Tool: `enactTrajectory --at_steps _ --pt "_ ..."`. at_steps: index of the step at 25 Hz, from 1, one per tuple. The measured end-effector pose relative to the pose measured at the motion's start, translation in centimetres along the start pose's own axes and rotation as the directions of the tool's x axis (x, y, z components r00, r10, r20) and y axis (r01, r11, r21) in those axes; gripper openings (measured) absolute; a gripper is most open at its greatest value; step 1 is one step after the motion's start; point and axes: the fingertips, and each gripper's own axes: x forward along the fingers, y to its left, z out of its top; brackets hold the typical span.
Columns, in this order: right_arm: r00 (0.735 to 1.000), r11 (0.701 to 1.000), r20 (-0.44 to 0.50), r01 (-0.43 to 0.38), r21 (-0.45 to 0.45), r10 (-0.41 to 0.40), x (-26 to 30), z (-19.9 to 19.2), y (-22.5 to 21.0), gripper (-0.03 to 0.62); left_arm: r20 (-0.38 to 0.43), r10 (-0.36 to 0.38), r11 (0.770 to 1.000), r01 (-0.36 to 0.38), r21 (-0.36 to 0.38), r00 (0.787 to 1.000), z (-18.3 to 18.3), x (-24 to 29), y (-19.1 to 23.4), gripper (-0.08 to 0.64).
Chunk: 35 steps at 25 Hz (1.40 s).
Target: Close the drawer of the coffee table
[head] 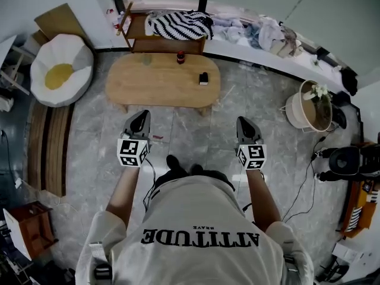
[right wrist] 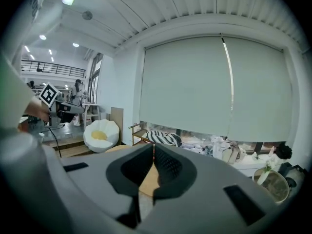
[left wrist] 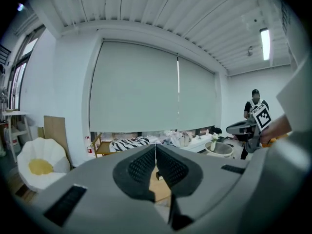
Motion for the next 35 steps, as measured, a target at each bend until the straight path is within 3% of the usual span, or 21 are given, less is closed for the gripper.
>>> enactTrajectory --at_steps 6,18,27,35 --pt "0.999 0.999 0.04 -0.036 0.017 0.036 -2.5 0.4 -1.4 0.021 0.044 0.051 0.998 -0.052 0.024 0.998 0.6 -1.0 -3.6 0.023" --pt "0.991 0.992 0.025 -0.128 -0.011 0.129 -5.2 -1.5 -1.9 0.021 0.016 0.119 0.989 -0.12 0.09 0.993 -1.0 -4.4 -7.4 0.023" --pt "0.992 0.991 -0.007 -0.129 0.045 0.129 -6.0 -2.8 -2.5 0.021 0.0 0.129 0.99 -0.129 0.058 0.992 -1.3 -5.8 -6.8 0.023" --pt "0.992 0.99 0.004 -0.128 0.063 0.128 -5.7 -2.1 -1.5 0.019 -0.009 0.115 0.991 -0.114 0.074 0.993 -1.4 -6.2 -5.5 0.023"
